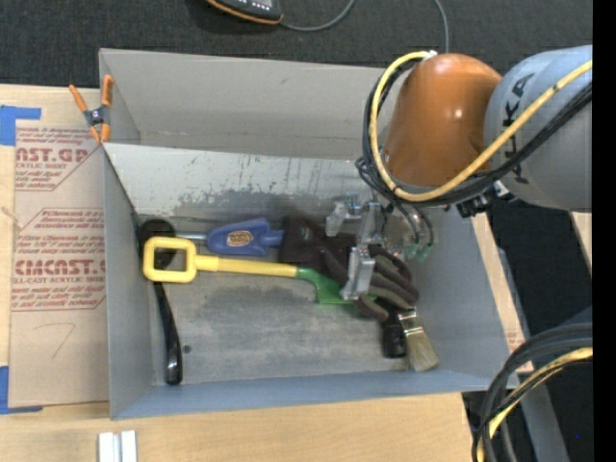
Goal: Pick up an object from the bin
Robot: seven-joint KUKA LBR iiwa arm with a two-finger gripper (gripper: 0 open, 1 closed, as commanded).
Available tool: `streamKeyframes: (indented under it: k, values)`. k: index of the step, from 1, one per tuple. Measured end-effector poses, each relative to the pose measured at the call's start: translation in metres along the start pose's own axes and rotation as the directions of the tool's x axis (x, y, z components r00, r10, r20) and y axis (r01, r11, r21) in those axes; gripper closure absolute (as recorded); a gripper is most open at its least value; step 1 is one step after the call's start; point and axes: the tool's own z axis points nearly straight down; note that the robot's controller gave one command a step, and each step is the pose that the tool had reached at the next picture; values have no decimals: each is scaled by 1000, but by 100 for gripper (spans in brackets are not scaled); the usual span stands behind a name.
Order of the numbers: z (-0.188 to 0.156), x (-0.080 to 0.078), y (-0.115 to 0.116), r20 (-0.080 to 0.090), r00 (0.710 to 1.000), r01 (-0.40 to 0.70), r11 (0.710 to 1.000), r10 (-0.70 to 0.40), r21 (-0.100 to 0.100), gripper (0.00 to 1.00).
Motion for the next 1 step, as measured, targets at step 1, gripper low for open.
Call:
streamKeyframes:
  k: [1]
  values:
    - [-5,-2,0,8,1000,-1,1000,1,0,0]
